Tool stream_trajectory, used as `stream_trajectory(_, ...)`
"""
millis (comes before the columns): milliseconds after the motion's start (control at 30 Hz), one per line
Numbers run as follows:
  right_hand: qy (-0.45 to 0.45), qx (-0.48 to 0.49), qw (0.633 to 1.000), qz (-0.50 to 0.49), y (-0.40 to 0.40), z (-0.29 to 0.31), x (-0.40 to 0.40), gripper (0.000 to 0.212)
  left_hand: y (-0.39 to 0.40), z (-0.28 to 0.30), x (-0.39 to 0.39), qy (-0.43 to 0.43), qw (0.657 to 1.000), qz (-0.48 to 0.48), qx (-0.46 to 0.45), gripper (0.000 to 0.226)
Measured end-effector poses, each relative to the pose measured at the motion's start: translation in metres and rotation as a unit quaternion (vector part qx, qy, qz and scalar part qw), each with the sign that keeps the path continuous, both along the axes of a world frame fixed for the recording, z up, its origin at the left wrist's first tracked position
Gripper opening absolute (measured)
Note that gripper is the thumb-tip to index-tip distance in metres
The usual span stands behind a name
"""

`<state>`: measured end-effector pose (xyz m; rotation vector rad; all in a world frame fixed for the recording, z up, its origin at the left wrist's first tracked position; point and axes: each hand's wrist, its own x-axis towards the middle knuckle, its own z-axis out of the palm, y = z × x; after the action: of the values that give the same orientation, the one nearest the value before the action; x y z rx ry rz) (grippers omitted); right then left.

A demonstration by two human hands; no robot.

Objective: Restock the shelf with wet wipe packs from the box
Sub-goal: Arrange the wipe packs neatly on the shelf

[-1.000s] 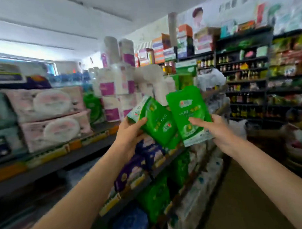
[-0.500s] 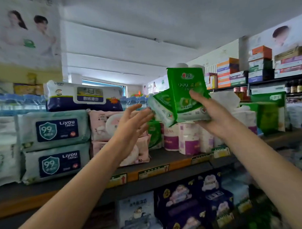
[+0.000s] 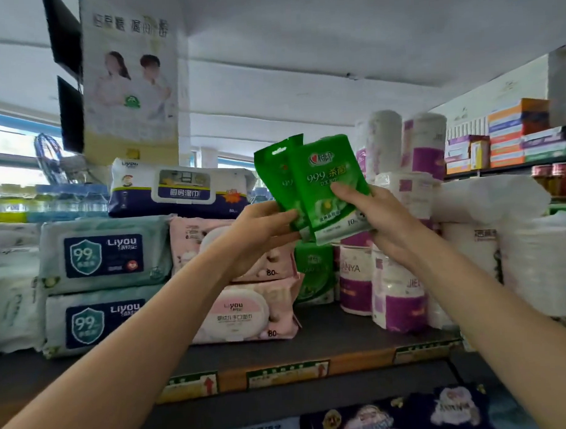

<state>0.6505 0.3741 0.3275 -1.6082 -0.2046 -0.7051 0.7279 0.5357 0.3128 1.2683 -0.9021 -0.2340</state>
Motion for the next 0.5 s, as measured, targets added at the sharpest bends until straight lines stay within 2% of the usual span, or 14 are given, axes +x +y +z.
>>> stream_trajectory(100,-0.028,-0.009,1.0,0.006,0.001,-0.007,0.012,0.006,-0.008,0.001,-0.001,0.013,0.998,-0.05,0.035,0.026)
stream_trajectory(167,-0.054,-0.06,0.997,-0.016,0.001,-0.01,0.018,0.015,-0.019,0.0,-0.002,-0.059,0.996,0.039,0.063,0.031)
stream_trajectory(233,-0.054,-0.169,0.98,-0.093,-0.005,-0.009,0.02,0.046,-0.026,-0.001,0.001,-0.122,0.98,0.148,0.063,0.039)
stream_trajectory(300,-0.063,-0.283,0.934,-0.21,-0.016,0.001,0.015,0.089,-0.028,-0.002,0.006,-0.206,0.951,0.207,0.104,0.046)
stream_trajectory(367,-0.068,-0.421,0.853,-0.301,-0.027,0.018,0.009,0.123,-0.028,-0.002,0.01,-0.306,0.905,0.23,0.187,0.051)
stream_trajectory(433,-0.062,-0.542,0.765,-0.343,-0.033,0.03,0.007,0.136,-0.03,-0.001,0.01,-0.374,0.858,0.254,0.245,0.052)
stream_trajectory(467,-0.048,-0.574,0.749,-0.327,-0.033,0.034,0.008,0.133,-0.032,-0.002,0.009,-0.394,0.84,0.266,0.262,0.052)
stream_trajectory(500,-0.025,-0.589,0.756,-0.285,-0.032,0.035,0.01,0.124,-0.034,-0.004,0.009,-0.41,0.824,0.275,0.278,0.054)
